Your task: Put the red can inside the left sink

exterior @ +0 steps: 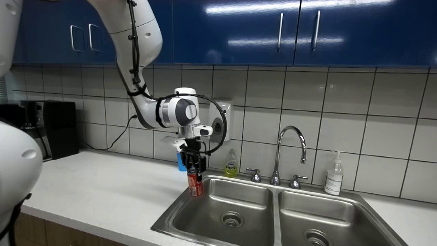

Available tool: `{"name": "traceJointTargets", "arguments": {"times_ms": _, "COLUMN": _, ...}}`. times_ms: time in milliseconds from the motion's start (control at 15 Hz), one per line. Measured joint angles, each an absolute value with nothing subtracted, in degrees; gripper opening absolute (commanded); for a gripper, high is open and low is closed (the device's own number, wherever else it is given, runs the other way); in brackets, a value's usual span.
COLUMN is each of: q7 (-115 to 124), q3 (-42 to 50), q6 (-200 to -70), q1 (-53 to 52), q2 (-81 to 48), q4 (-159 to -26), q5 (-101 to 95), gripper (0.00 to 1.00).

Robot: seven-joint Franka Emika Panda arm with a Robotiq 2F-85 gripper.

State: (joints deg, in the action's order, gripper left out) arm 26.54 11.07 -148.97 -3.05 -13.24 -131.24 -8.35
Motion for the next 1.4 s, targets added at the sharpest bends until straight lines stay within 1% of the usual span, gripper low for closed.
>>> {"name": "traceJointTargets", "arguments": {"times_ms": 733, "q7": 27.09, "q3": 14.88, "q6": -154.88, "q1": -0.65, "q2": -14.86, "q4": -133.58, "q5": -8.30, "gripper": 0.38}}
{"name": "traceJointTargets", "arguments": {"times_ms": 1400, "q7": 27.11, "q3": 16.21, "q6": -166.41, "q1": -0.67, "q2": -26.76, "q4": -131.63, "q5": -4.45, "gripper": 0.38}}
